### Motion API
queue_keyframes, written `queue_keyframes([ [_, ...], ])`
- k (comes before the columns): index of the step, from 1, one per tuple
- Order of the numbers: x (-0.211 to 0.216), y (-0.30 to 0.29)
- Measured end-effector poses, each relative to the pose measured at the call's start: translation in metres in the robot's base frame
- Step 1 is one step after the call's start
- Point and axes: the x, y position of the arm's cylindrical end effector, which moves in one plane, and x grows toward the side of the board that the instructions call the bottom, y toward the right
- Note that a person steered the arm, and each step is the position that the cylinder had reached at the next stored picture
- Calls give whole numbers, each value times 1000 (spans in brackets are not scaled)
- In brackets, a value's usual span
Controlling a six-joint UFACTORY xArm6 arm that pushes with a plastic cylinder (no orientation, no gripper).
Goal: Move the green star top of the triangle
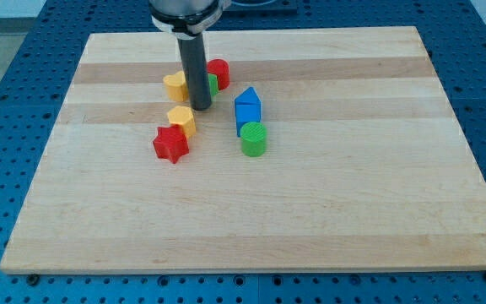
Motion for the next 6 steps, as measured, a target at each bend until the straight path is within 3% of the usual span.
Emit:
queue_keyframes([
  [2,11,-50],
  [3,-17,-52],
  [4,-38,-50],
  [6,-32,-1],
])
